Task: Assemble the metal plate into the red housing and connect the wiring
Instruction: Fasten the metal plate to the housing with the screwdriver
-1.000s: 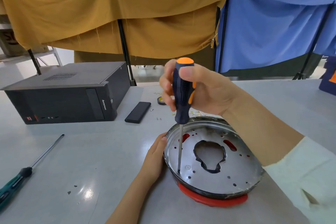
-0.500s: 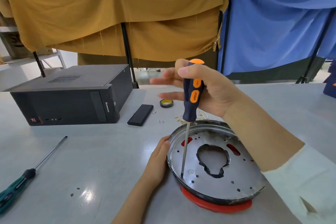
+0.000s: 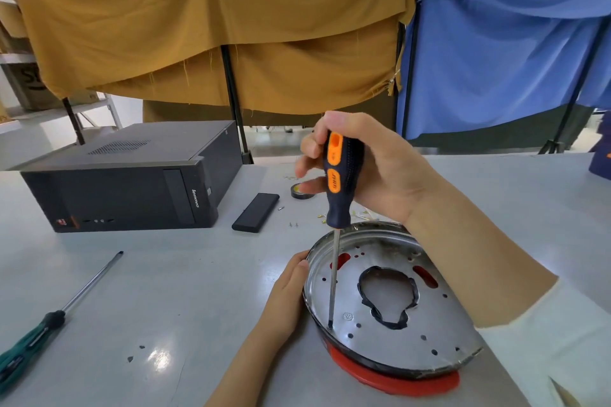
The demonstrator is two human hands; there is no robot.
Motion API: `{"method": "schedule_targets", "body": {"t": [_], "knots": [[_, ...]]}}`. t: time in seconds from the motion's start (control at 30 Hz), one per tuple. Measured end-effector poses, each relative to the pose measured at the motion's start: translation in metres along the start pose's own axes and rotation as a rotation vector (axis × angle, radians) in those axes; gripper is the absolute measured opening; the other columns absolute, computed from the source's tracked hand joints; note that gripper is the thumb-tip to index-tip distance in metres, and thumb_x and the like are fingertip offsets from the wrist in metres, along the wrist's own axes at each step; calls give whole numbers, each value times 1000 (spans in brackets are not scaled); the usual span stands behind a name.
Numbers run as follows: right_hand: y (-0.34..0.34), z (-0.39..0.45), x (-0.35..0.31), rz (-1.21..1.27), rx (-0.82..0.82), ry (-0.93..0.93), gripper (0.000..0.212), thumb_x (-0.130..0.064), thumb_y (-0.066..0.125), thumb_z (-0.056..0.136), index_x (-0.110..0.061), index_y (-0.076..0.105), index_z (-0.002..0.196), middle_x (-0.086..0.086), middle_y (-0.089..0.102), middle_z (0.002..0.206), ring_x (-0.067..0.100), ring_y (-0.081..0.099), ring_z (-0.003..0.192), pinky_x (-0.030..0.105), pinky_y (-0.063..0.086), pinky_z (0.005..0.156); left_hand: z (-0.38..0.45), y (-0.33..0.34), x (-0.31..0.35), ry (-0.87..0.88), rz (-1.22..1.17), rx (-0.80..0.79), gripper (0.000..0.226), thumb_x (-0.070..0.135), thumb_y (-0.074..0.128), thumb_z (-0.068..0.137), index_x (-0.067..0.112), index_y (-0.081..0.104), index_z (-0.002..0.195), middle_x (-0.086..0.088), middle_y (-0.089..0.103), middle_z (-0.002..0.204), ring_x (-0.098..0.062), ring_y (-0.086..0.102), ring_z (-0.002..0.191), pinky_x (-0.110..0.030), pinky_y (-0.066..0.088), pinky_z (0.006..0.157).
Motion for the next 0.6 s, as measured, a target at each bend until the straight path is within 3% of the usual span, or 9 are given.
{"method": "schedule_targets", "body": {"t": [0.03,0.1,0.17,0.27,0.33,0.4,0.53,0.6], "knots": [[4,0,-1,32,-44,-1,24,-25,49,86,-14,55,66,-1,54,66,20,62,66,33,53,66,0,0,0,-3,-2,7,31,42,42,95,34,65,114,17,70,112,-4,63,108,-30,47,95],[6,5,1,22,-12,-9,25,-22,46,87,-14,45,64,-2,49,56,15,52,48,27,47,52,0,-1,0,-8,1,20,27,33,41,102,34,66,113,17,70,110,-4,64,107,-28,47,92],[0,9,4,-31,155,-68,27,-19,50,91,-16,43,65,-2,45,53,12,38,38,23,37,44,0,-1,0,-13,6,25,28,29,39,103,32,66,113,16,70,110,-5,64,108,-28,48,92],[-18,-3,-2,-229,549,-277,22,-18,56,92,-17,49,71,1,49,54,11,41,39,23,39,42,-1,3,0,-16,-14,14,31,35,40,101,30,67,115,11,71,114,-10,64,111,-34,48,97],[-26,-10,-6,-304,655,-323,19,-21,59,91,-16,51,74,0,51,54,11,44,41,24,42,44,-2,3,0,-24,-20,15,33,42,42,95,33,68,112,10,71,112,-11,65,110,-33,48,94],[-28,-5,-6,-300,554,-249,18,-23,61,89,-16,56,74,0,55,58,14,48,44,27,45,49,-1,2,0,-16,0,16,30,39,41,98,37,70,106,11,72,108,-10,66,106,-29,49,89],[-8,3,3,-81,14,20,22,-27,56,85,-18,61,67,0,65,74,20,64,71,31,52,62,-1,3,4,-1,5,4,35,43,40,94,33,69,112,10,72,111,-10,66,107,-29,48,90],[2,1,2,13,-124,52,20,-24,52,85,-17,52,66,-2,58,65,17,59,58,27,48,56,-2,3,6,5,15,1,41,47,39,90,35,69,114,11,72,113,-8,65,109,-31,48,94]]}}
Point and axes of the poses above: each hand's wrist, its own z-axis towards the middle knuckle, its own y-axis out of the palm, x = y × z, the point moved 8 cm from there along z, towards the middle knuckle
